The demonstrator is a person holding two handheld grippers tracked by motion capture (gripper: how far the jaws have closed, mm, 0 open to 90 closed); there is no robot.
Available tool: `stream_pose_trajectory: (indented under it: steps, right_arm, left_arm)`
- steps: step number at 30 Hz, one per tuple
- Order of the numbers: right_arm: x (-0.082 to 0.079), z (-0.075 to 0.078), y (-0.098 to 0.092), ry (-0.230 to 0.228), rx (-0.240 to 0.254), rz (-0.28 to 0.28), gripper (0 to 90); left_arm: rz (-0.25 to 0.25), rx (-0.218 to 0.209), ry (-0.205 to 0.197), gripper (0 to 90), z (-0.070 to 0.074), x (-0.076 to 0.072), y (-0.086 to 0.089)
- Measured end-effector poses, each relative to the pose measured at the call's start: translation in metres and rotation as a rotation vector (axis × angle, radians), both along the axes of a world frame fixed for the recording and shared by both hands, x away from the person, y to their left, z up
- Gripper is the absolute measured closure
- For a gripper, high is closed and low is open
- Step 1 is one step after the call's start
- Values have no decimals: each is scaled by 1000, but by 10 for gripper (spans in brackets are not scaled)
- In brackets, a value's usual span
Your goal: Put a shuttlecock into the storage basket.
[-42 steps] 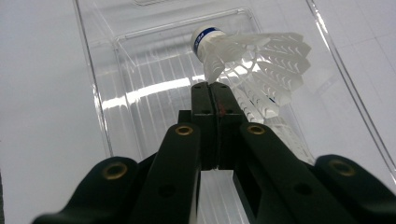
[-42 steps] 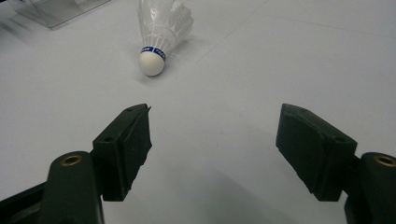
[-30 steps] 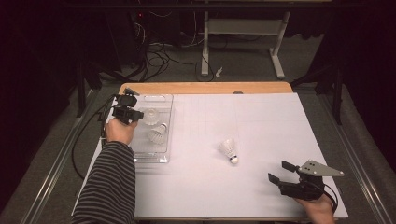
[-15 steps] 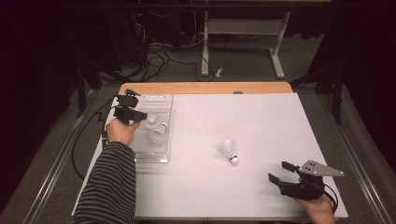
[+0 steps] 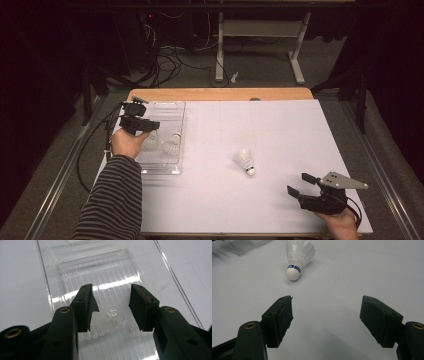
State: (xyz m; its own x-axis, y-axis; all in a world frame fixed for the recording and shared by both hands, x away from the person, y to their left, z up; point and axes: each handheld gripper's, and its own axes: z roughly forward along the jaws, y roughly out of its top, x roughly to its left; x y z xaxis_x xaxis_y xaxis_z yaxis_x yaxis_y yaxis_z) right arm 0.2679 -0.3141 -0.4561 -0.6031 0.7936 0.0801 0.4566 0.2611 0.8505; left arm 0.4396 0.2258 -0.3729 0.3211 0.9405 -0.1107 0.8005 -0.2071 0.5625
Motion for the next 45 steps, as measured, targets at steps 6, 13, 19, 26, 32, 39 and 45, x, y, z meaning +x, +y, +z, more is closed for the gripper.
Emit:
stream_pose_trajectory:
  steps: [6, 13, 19, 26, 32, 39, 45]
  right_arm:
    - [0, 0, 0, 0, -2, 0, 269]
    - [0, 0, 0, 0, -2, 1, 269]
    - [0, 0, 0, 0, -2, 1, 269]
    - [0, 0, 0, -1, -2, 2, 269]
    - [0, 0, 0, 0, -2, 1, 270]
    - [0, 0, 0, 1, -2, 2, 270]
    - [0, 0, 0, 1, -2, 2, 269]
  left_arm:
    - [3, -12, -1, 523, -1, -4, 2]
    - [-2, -11, -11, 505, 1, -10, 3]
    - [-20, -8, -9, 493, 3, -14, 0]
    - [-26, -11, -10, 488, 1, -20, -1]
    - [-18, -19, -20, 479, 2, -25, 1]
    - [-24, -13, -26, 462, 3, -30, 0]
    - [-48, -18, -23, 442, 5, -34, -3]
